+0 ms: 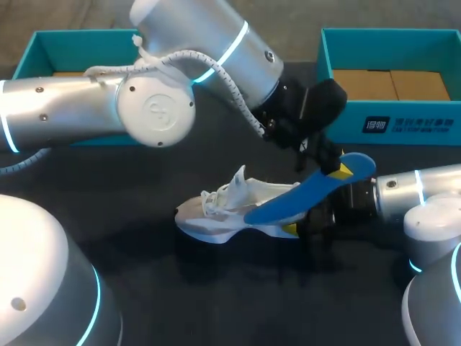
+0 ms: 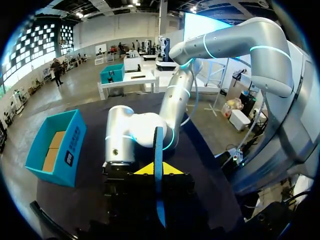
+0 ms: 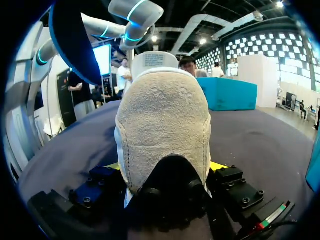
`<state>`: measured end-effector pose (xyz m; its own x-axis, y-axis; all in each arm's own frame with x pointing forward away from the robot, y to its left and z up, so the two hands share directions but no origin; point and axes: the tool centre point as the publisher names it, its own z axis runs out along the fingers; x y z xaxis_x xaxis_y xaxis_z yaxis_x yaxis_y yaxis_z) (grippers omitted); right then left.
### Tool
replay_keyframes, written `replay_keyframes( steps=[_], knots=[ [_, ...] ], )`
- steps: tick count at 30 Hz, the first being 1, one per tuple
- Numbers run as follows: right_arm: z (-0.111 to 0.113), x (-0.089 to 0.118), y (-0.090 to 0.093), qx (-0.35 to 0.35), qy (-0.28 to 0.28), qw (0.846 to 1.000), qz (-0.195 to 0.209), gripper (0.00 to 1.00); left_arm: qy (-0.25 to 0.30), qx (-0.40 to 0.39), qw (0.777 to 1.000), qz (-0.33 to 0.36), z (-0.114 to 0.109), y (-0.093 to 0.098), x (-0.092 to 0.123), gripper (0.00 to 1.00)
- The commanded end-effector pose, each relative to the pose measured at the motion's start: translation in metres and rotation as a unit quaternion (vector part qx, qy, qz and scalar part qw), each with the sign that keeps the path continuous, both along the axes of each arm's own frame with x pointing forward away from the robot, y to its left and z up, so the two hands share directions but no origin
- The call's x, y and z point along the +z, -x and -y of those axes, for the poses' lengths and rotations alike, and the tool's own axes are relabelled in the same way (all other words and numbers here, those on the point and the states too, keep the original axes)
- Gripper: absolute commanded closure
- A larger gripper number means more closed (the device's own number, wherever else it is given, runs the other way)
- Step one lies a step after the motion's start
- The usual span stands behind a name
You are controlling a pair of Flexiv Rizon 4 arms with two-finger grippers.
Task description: Take the shoe out of the shoebox, open the shoe tongue, remove and reinsert the insole, then place the shoe into the shoebox
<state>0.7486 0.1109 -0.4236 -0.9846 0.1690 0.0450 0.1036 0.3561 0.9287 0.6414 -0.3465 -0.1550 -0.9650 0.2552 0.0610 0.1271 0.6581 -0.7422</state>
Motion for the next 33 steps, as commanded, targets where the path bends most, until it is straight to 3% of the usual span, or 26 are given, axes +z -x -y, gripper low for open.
replay_keyframes(
  steps=[1,7,21,33],
  knots=[
    [-0.001,0.000,0.000,0.000,0.002,1.000,0.000,1.00,0.044,0.035,0.998,-0.026,-0.010,-0.005,0.005,1.00],
    [-0.001,0.000,0.000,0.000,0.002,1.000,0.000,1.00,0.110,0.063,0.990,-0.056,-0.017,-0.007,0.035,1.00],
    [-0.001,0.000,0.000,0.000,0.002,1.000,0.000,1.00,0.176,0.105,0.973,-0.104,-0.037,0.007,0.114,1.00],
    [-0.001,0.000,0.000,0.000,0.002,1.000,0.000,1.00,0.227,0.102,0.945,-0.212,-0.041,0.017,0.180,1.00]
  ],
)
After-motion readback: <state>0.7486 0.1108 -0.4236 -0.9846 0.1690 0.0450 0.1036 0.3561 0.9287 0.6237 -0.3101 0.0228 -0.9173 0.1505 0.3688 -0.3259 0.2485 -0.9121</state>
